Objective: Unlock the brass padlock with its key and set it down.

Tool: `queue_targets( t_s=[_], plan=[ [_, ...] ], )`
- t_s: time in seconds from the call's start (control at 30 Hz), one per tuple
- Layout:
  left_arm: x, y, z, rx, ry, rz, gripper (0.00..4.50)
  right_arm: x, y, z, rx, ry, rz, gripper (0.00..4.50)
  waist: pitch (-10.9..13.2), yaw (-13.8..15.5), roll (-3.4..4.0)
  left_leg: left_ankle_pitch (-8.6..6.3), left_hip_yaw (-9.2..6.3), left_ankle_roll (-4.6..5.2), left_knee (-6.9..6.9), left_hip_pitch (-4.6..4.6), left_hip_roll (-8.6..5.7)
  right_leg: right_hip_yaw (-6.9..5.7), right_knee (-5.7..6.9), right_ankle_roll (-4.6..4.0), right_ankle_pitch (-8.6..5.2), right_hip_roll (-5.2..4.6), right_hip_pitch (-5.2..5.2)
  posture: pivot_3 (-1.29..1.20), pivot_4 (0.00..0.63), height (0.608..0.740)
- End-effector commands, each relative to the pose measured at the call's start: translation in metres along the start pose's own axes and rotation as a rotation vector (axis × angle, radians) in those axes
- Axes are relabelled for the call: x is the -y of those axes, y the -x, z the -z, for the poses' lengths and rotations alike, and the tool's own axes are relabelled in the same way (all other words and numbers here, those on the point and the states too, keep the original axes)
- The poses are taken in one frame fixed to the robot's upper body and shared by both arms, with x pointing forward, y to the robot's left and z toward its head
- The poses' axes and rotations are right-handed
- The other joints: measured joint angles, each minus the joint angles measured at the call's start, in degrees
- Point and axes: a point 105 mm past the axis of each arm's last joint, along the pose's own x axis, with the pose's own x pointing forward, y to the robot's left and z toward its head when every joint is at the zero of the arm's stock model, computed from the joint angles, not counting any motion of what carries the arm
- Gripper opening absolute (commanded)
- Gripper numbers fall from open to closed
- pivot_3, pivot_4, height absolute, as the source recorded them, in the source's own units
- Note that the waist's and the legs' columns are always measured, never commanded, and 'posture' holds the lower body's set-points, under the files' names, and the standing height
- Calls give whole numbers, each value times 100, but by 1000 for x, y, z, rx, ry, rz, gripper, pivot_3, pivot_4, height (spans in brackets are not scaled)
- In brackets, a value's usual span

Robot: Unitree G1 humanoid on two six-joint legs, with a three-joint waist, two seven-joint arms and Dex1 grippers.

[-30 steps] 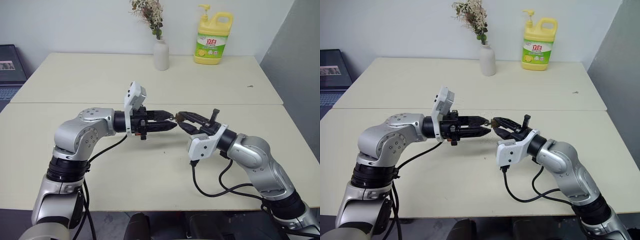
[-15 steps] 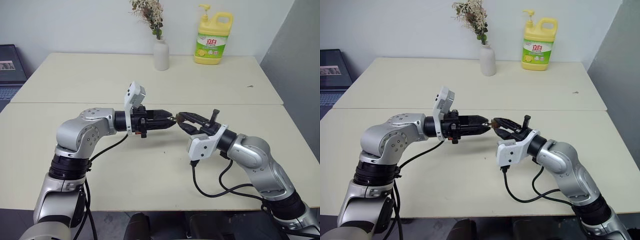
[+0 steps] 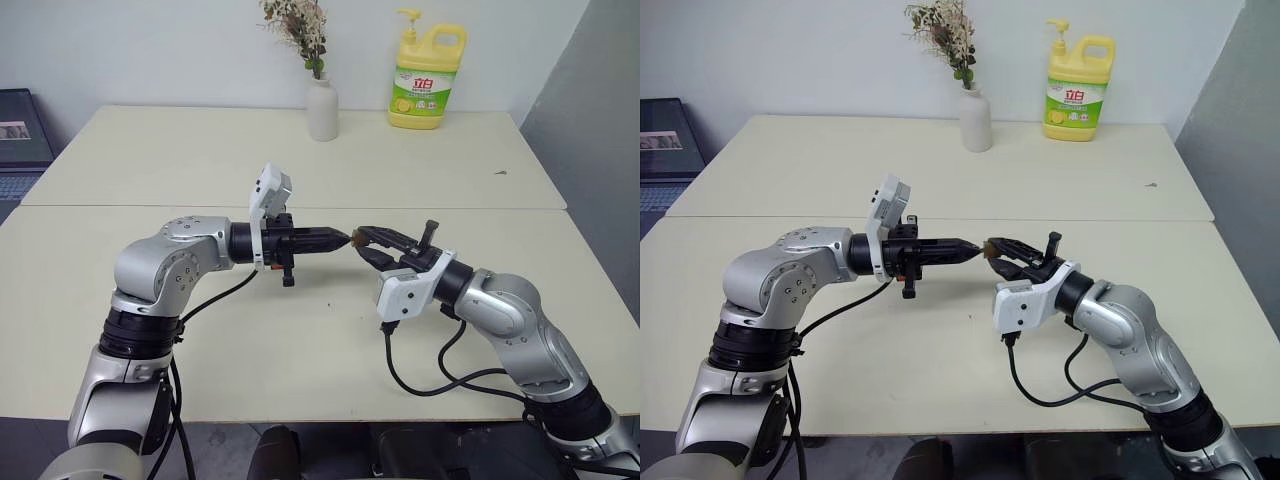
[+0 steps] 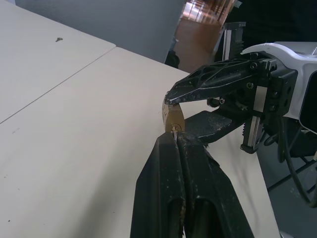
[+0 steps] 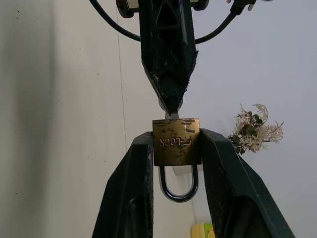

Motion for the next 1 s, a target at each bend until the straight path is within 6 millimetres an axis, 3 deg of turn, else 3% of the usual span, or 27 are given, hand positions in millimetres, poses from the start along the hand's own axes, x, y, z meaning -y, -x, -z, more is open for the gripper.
queue_targets(
  t_s=[0.03,0.6,1.0],
  plan=[
    [5,-2,-11,20,-65,20,0,11,4,-8,30,17,40,939,0,0,0,0,0,0,0,0,0,0,0,-1,1,0,0,0,150,740],
    [21,2,5,-63,-353,113,0,10,4,-7,29,-34,36,939,0,-1,0,0,0,0,0,0,0,1,0,-1,0,0,0,0,150,740],
    [13,-2,0,-33,-563,52,0,10,4,-7,25,-48,40,939,0,8,0,0,3,1,0,0,0,1,-1,0,0,0,0,0,150,740]
  ],
)
